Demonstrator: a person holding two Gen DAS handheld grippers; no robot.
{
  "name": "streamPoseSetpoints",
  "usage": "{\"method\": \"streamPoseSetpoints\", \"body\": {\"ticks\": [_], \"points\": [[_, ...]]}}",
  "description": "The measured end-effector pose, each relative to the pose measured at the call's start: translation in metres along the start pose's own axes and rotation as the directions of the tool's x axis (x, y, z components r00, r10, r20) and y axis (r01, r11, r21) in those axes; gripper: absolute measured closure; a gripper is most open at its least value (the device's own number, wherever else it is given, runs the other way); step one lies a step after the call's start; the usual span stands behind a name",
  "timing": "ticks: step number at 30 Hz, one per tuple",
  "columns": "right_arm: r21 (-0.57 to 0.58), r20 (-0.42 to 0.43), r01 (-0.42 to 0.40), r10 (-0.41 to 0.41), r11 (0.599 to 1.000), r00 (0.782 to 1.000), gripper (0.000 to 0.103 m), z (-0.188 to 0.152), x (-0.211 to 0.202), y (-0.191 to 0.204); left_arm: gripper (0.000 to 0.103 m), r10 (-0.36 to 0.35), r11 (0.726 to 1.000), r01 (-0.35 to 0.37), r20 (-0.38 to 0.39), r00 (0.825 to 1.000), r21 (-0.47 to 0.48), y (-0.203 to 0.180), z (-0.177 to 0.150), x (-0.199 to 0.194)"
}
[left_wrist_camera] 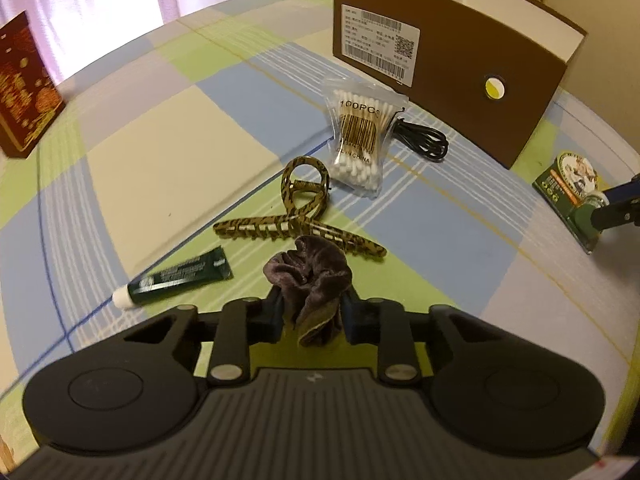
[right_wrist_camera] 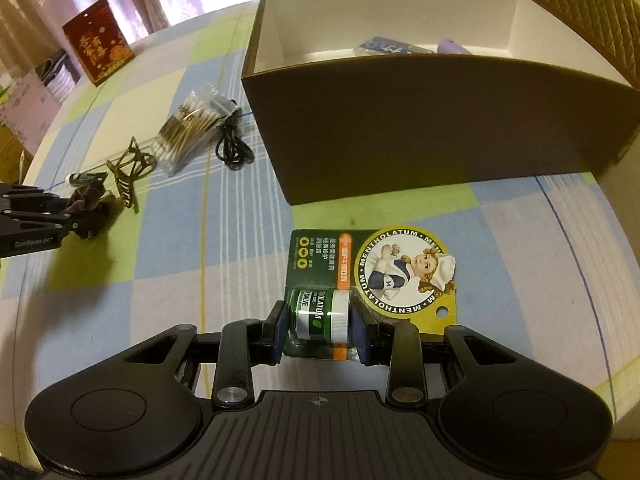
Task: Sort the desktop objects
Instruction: 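Carry the Mentholatum card and scrunchie with both grippers over the cardboard box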
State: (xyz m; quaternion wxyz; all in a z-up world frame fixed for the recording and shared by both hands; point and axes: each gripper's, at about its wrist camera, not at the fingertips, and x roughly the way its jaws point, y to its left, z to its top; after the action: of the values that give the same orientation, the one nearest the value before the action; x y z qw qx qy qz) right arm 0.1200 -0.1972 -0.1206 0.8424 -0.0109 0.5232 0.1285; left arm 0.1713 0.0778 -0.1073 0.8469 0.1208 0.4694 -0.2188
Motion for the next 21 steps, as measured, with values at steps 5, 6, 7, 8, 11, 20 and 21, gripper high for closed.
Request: {"method": "streamPoseSetpoints", "body": {"ticks": [5, 6, 7, 8, 11, 20, 21], "points": [[-0.017, 0.009, -0.024, 0.024, 1.0, 1.0, 0.072, -0.001, -0.008, -0.005, 0.083, 0.02, 0.999, -0.02, 0.001, 1.0, -0.044, -0.009, -0.01, -0.022], [-0.022, 0.011, -0.029, 0.029, 0.999, 1.0, 0.072, -0.001, -0.01, -0.006, 0.083, 0.02, 0.998, -0.02, 0.005, 1.0, -0.053, -0.013, -0.012, -0.028], [-0.027, 0.012, -0.035, 0.035, 0.999, 0.999, 0.072, -0.001, -0.012, -0.007, 0.083, 0.019, 0.998, -0.018, 0.012, 1.0, -0.06, -0.017, -0.013, -0.033], [-0.032, 0.014, -0.042, 0.042, 0.999, 0.999, 0.072, -0.001, -0.014, -0.008, 0.083, 0.015, 0.998, -0.014, 0.018, 1.0, -0.067, -0.022, -0.014, -0.039], [-0.051, 0.018, -0.063, 0.064, 0.997, 0.998, 0.072, -0.002, -0.022, -0.011, 0.083, -0.001, 0.997, 0.003, 0.04, 0.999, -0.071, -0.04, -0.013, -0.055], [-0.113, 0.05, -0.12, 0.126, 0.986, 0.991, 0.072, 0.001, -0.059, -0.034, 0.083, -0.046, 0.999, 0.046, 0.127, 0.991, 0.002, -0.102, 0.025, -0.082], [-0.117, 0.055, -0.125, 0.132, 0.985, 0.99, 0.072, 0.002, -0.064, -0.038, 0.083, -0.048, 0.999, 0.047, 0.138, 0.989, 0.012, -0.108, 0.03, -0.084]]}}
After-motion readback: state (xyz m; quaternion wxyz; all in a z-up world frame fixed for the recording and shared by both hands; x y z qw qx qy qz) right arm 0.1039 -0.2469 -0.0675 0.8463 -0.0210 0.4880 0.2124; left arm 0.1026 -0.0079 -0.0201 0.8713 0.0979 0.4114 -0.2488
